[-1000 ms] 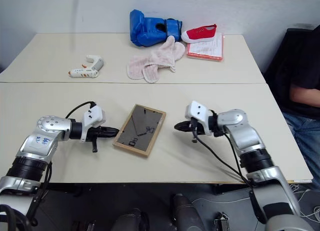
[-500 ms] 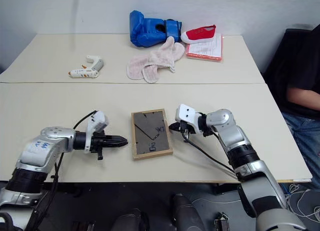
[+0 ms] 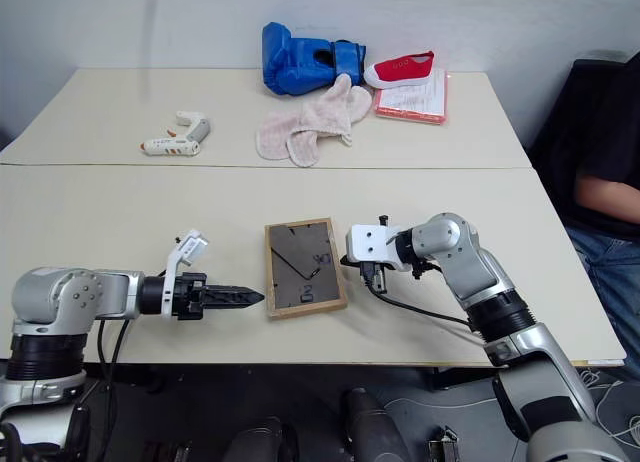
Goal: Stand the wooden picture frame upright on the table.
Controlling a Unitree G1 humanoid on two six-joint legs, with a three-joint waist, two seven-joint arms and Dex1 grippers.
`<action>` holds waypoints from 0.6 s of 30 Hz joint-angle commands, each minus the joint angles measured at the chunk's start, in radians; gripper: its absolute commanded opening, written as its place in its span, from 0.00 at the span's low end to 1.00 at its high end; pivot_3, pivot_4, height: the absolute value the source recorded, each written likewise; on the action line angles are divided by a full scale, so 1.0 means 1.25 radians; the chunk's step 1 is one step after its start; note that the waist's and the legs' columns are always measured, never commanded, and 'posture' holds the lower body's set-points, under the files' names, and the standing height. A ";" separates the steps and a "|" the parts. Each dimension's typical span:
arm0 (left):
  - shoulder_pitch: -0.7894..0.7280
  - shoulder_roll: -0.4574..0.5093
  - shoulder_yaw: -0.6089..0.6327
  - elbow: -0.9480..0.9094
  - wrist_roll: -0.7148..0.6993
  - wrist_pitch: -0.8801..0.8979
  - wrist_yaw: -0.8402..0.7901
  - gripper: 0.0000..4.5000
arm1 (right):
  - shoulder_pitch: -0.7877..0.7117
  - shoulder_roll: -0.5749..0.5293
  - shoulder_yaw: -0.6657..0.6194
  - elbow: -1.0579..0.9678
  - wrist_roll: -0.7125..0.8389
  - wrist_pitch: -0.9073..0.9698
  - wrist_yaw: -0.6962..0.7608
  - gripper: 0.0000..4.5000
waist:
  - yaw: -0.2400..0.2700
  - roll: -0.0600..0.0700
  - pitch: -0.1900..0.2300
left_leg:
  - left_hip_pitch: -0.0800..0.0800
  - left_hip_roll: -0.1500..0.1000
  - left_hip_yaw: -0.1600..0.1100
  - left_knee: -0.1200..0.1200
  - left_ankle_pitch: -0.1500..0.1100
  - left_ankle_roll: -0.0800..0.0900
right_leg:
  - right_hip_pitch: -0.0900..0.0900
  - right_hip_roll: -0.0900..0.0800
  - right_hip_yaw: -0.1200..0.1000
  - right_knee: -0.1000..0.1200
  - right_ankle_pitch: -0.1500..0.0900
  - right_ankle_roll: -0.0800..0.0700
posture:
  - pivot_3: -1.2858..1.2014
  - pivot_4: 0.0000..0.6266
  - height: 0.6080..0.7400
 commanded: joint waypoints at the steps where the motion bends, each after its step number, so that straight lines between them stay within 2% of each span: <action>1: -0.005 -0.054 -0.029 0.011 0.001 0.017 0.053 0.98 | 0.009 -0.004 0.005 -0.042 0.001 0.004 0.001 0.00 | 0.002 0.000 0.000 | 0.000 0.000 0.000 0.000 0.000 0.000 | 0.000 0.000 0.000 0.000 0.000 0.000 | 0.52 0.24 1.00; 5: -0.017 -0.113 -0.056 0.034 0.010 0.009 0.090 0.98 | 0.016 0.007 0.009 -0.050 -0.004 0.012 -0.005 0.00 | 0.009 0.001 -0.003 | 0.001 -0.001 0.000 0.001 0.000 0.000 | 0.001 -0.001 0.000 0.000 0.000 0.000 | 0.52 0.24 1.00; 11: -0.069 -0.194 -0.025 0.069 -0.001 0.012 0.131 0.98 | 0.026 0.018 0.013 -0.060 -0.007 0.023 -0.014 0.00 | 0.021 0.002 -0.004 | 0.002 -0.001 -0.001 0.002 0.000 0.001 | 0.003 -0.001 0.000 0.000 0.000 0.000 | 0.52 0.24 1.00; 14: -0.096 -0.209 0.016 0.089 -0.010 0.011 0.143 0.87 | 0.030 0.020 0.011 -0.065 -0.002 0.030 -0.018 0.00 | 0.020 0.002 -0.004 | 0.002 -0.001 -0.001 0.002 -0.001 0.001 | 0.003 -0.001 0.000 -0.001 0.000 0.000 | 0.52 0.24 1.00; 18: -0.102 -0.190 0.035 0.090 -0.020 0.011 0.145 0.61 | 0.033 0.013 0.009 -0.072 0.000 0.033 -0.022 0.00 | 0.014 0.002 -0.004 | 0.000 -0.001 0.000 0.002 0.000 0.000 | 0.001 -0.001 0.000 0.001 0.000 0.000 | 0.52 0.24 1.00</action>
